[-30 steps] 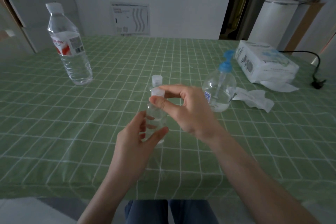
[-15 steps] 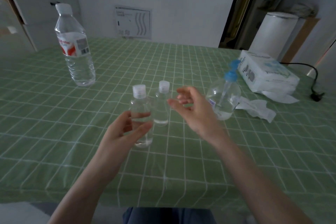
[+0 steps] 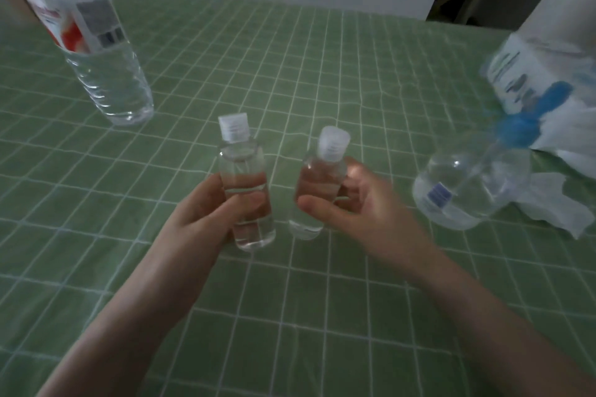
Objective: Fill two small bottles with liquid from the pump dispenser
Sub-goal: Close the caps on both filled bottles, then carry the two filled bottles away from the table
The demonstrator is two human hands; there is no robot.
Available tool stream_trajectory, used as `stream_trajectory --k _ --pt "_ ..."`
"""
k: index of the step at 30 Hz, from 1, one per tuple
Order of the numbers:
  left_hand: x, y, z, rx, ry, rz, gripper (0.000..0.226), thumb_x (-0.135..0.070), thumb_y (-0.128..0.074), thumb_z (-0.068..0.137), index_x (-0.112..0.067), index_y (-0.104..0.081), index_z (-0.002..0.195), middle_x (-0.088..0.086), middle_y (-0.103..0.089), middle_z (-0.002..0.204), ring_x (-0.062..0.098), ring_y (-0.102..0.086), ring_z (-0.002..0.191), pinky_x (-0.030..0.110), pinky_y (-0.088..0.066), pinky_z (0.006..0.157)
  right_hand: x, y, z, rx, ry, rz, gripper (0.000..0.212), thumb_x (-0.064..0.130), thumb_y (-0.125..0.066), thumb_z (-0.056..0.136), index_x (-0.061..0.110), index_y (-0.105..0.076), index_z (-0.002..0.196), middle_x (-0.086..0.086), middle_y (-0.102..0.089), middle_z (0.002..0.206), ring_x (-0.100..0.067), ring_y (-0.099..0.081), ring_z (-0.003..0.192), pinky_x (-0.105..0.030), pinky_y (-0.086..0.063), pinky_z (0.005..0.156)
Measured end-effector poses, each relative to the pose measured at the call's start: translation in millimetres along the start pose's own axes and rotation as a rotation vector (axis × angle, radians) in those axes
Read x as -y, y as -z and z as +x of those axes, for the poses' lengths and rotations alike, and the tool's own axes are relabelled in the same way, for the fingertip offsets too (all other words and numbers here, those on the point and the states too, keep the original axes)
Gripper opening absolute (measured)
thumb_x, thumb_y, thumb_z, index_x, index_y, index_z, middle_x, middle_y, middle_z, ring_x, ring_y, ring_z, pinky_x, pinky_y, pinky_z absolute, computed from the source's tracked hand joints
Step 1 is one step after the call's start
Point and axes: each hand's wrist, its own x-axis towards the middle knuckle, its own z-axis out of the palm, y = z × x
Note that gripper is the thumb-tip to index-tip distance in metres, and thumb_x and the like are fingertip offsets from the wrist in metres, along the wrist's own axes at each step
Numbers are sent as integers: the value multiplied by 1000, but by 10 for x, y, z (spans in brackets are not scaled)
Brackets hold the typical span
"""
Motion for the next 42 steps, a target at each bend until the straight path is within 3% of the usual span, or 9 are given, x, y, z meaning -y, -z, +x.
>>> stream_trajectory --k 3,6,9,12,18,23,27,37,42 --pt "-55 -3 93 -38 97 -30 21 -25 -60 70 -26 -73 86 -1 -72 83 15 -67 79 39 -52 77 45 74 77 -22 -57 201 30 38 -72 75 33 -62 103 14 -74 105 -3 -71 96 -15 -55 78" --pt "-196 -35 153 -32 225 -106 23 -29 -58 71 -26 -73 87 -1 -68 80 15 -63 79 39 -47 77 204 183 111 -31 -128 260 34 38 -71 78 32 -61 109 8 -74 107 -9 -71 98 -24 -57 80" --pt "-448 -97 98 -9 315 -117 28 -40 -62 70 -27 -71 93 -2 -67 82 12 -64 79 39 -46 78 460 345 57 -60 -207 351 33 43 -66 78 30 -60 108 11 -73 106 -5 -73 91 -14 -56 68" --pt "-756 -211 -53 -15 348 -92 35 -51 -60 70 -29 -67 97 -5 -64 80 9 -63 76 37 -46 74 731 492 -88 -100 -289 418 30 40 -61 78 30 -59 107 14 -73 104 -3 -72 89 -11 -55 64" --pt "-1166 -364 -470 -118 404 -142 26 -47 -57 77 -31 -63 96 -4 -60 75 10 -60 71 30 -49 64 1150 641 -532 -169 -434 469 39 51 -69 78 32 -60 111 4 -73 104 -14 -72 94 -21 -57 72" --pt "-1166 -383 -836 -143 469 -160 22 -43 -56 82 -29 -64 97 -2 -60 72 11 -59 67 25 -47 57 1160 623 -1015 -217 -555 529 37 42 -67 81 19 -61 110 -4 -73 95 -18 -72 88 -27 -58 73" --pt "-1069 -492 -1008 -253 560 -183 20 -37 -53 78 -28 -67 89 3 -57 71 9 -60 62 21 -47 51 1023 561 -1311 -267 -713 562 37 31 -61 74 17 -61 108 -1 -74 88 -13 -73 83 -24 -58 69" --pt "-1028 -583 -1263 -382 524 -194 23 -39 -51 79 -29 -67 91 0 -58 70 10 -59 62 22 -49 56 950 551 -1261 -92 -742 533 43 43 -63 68 24 -62 107 5 -76 95 -9 -73 90 -18 -56 69" --pt "-1051 -560 -1405 -498 503 -181 27 -38 -48 77 -26 -61 98 -3 -64 67 13 -60 65 29 -47 61 963 492 -1148 0 -733 534 40 41 -66 70 24 -63 106 0 -75 95 -14 -72 93 -26 -57 76"
